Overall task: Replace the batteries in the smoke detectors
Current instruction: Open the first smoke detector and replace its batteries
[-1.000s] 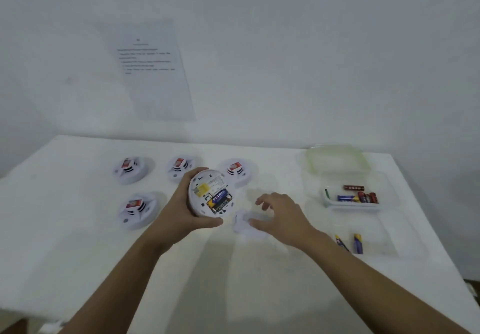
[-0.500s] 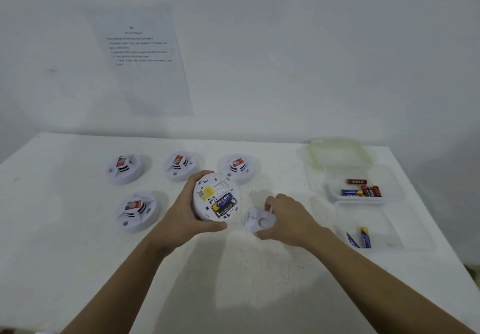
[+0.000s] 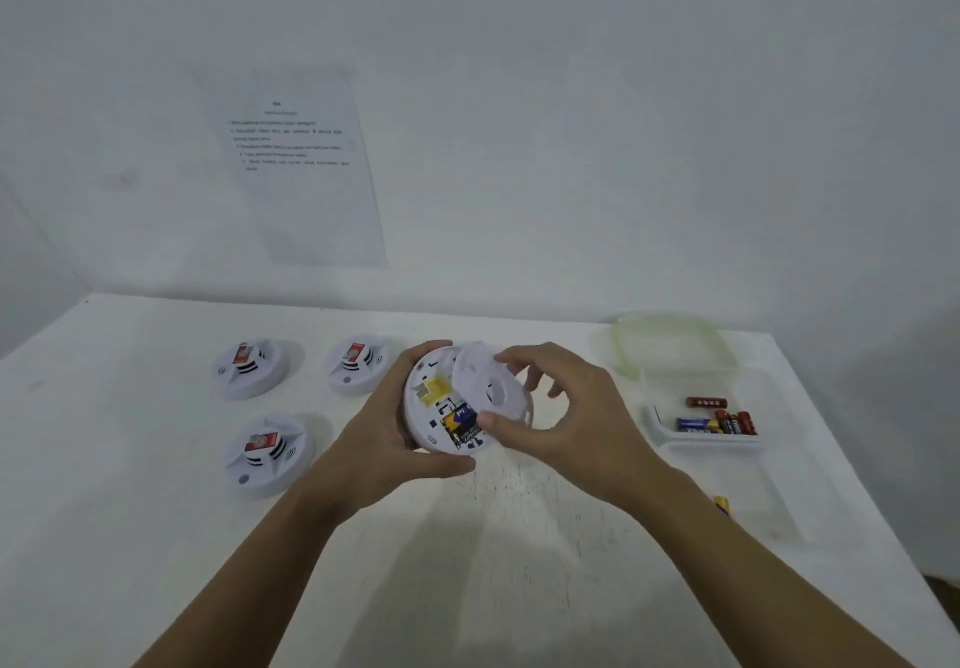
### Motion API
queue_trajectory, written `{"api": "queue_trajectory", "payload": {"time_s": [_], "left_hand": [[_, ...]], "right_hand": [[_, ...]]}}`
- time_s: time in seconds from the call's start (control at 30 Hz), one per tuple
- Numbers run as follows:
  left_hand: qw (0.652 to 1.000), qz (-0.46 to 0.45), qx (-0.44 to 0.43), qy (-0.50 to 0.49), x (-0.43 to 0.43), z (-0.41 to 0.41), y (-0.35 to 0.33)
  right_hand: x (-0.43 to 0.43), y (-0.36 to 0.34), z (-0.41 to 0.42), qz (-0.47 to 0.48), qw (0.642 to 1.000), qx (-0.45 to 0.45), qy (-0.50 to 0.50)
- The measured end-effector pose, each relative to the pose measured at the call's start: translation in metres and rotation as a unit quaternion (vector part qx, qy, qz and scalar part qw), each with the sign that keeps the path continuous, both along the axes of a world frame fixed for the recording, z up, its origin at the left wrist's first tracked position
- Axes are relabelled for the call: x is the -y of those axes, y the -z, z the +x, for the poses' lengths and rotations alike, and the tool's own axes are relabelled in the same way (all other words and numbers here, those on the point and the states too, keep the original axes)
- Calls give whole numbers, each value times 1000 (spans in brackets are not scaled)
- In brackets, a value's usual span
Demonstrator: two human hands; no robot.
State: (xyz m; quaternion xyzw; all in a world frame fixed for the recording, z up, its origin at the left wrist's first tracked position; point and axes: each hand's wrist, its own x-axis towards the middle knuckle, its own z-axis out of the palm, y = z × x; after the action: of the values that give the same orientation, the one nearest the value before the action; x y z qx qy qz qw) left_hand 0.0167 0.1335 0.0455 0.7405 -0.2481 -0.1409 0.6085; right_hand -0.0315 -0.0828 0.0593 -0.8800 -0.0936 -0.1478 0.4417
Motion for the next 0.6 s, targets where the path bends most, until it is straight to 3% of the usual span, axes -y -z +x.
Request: {"api": "queue_trajectory", "payload": {"time_s": [0.2,0.6], "left_hand": [[999,17,40,10,10,2,-11],[998,17,52,1,18,4,-16]], "right_hand": [[-9,-3,4,-45,997,65,-7],[-9,-10,11,-78,994,51,49]]}}
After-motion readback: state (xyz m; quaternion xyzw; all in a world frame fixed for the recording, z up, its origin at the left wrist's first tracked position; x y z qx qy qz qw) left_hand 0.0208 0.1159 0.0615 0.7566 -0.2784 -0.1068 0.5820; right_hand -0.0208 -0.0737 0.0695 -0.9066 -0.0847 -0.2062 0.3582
